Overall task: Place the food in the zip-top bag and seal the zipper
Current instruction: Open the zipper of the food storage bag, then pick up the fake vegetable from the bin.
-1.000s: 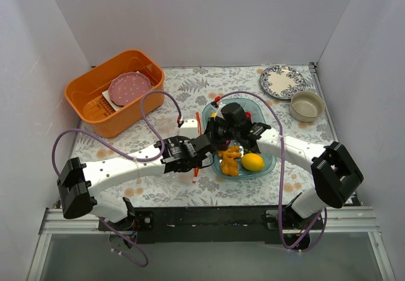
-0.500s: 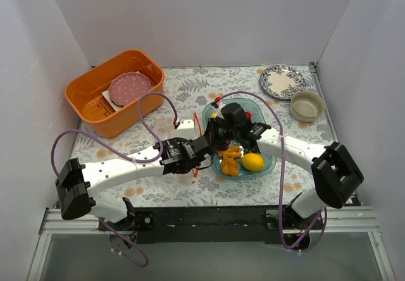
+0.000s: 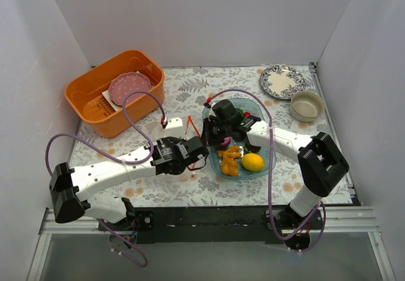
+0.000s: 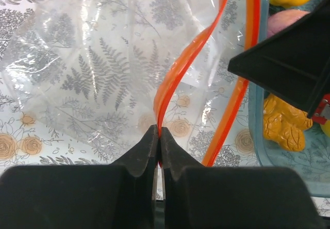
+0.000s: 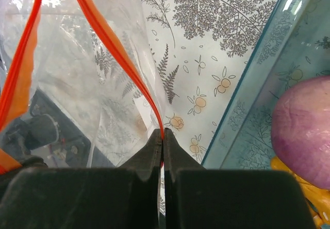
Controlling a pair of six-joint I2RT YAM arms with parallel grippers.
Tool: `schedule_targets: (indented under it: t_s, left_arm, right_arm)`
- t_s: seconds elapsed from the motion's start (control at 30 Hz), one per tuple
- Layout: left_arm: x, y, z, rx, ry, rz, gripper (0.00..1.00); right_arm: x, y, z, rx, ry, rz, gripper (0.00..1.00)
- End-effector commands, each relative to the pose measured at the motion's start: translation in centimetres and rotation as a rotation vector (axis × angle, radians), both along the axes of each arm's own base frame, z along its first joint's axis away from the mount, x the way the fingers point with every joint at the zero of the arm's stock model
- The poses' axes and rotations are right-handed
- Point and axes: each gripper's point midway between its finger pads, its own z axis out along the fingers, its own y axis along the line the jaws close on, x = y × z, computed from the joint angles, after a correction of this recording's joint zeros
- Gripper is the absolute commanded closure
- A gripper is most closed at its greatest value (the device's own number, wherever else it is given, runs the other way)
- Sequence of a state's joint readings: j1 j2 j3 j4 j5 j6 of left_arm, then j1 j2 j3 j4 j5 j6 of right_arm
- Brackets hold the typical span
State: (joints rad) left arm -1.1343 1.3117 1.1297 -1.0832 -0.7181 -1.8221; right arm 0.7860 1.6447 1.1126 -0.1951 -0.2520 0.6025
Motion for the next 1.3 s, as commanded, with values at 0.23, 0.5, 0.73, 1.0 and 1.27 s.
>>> schedule_targets:
  t_s: [0.23,0.5,0.73,1.0,1.27]
  left_arm:
    - [0.8,0.2,0.7,0.01,-0.052,0.043,1.0]
    - [1.0,-0.7,0.0,0.017,-0.043,0.013,1.0]
    - [1.0,-1.2,0.0,-0.011,-0.046,-0.029,0.97]
    - [0.9,-2.6,0.1,-0.05,-0.032,-0.076,0.95]
    - [0.8,-3.3,0.0,-0.084,-0.017,-0.104,0.94]
  right_arm:
    - [-0.6,-0.4,6.2,0.134,-0.166,0.046,0.56]
    - [-1.5,-5.4,6.0,0.008,-0.192,-0.065,0.52]
    - [-3.8,-9.4,2.0,-0.126,-0.112,-0.119,0.31]
    - [-5.6,-11.4,-0.8,-0.177,-0.058,-0.124,0.25]
    - [-5.4,-12.1,-3.5,-0.274,-0.026,-0.082,0.25]
